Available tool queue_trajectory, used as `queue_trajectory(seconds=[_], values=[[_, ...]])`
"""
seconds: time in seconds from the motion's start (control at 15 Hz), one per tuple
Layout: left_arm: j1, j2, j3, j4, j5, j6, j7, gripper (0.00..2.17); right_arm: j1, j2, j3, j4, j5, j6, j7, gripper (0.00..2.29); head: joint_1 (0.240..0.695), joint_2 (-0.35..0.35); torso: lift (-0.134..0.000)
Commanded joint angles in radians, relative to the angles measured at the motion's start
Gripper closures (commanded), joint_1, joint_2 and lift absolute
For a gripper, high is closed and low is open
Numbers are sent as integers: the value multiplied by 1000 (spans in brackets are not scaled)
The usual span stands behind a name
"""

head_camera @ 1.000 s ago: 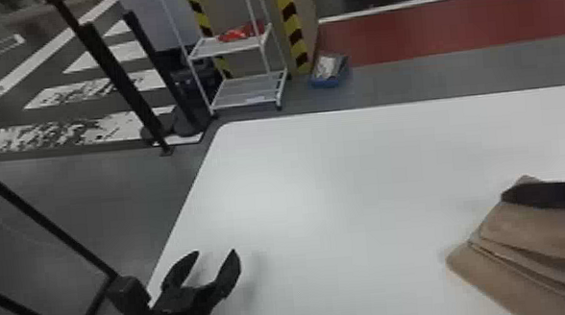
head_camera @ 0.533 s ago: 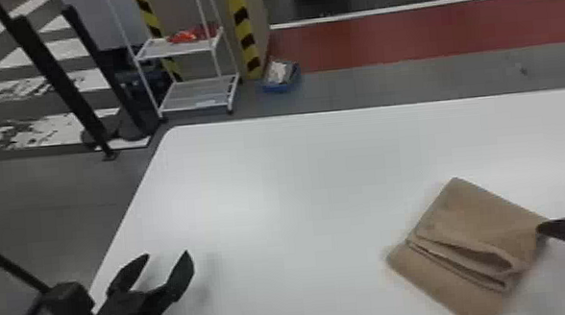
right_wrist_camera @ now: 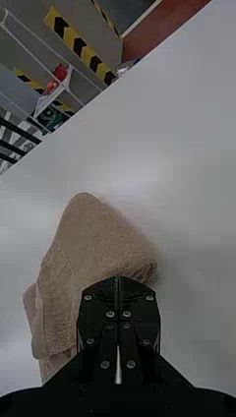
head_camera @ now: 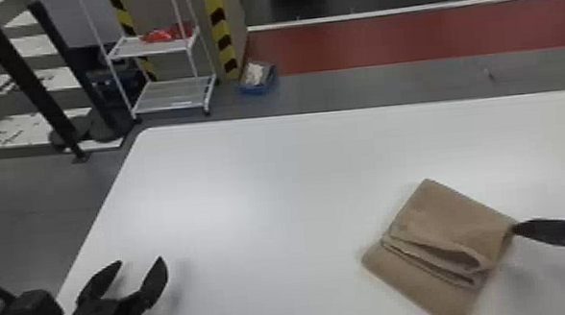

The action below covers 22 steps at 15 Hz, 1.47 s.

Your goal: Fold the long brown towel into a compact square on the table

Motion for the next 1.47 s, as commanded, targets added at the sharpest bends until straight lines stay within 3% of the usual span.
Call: queue_trajectory(seconds=[0.0, 0.53, 0.8, 1.13, 1.4], values=[[-9, -1, -4, 4, 0, 0, 0, 46, -38, 14, 63, 56, 49, 5, -3, 1777, 695, 137, -123], [-7, 2, 15, 21, 6, -6, -8, 46, -198, 111, 122, 191, 135, 5, -19, 1777, 695, 193, -123], [0, 2, 19, 20, 8, -12, -11, 46, -268, 139, 176, 269, 169, -9, -33, 1777, 695, 226, -123], [16, 2, 24, 14, 18, -21, -14, 49, -373, 181, 211, 422, 231, -196, -46, 1777, 695, 244, -123], [19, 3, 35, 15, 25, -25, -18, 49, -385, 181, 225, 430, 273, -196, -41, 1750, 695, 246, -123]])
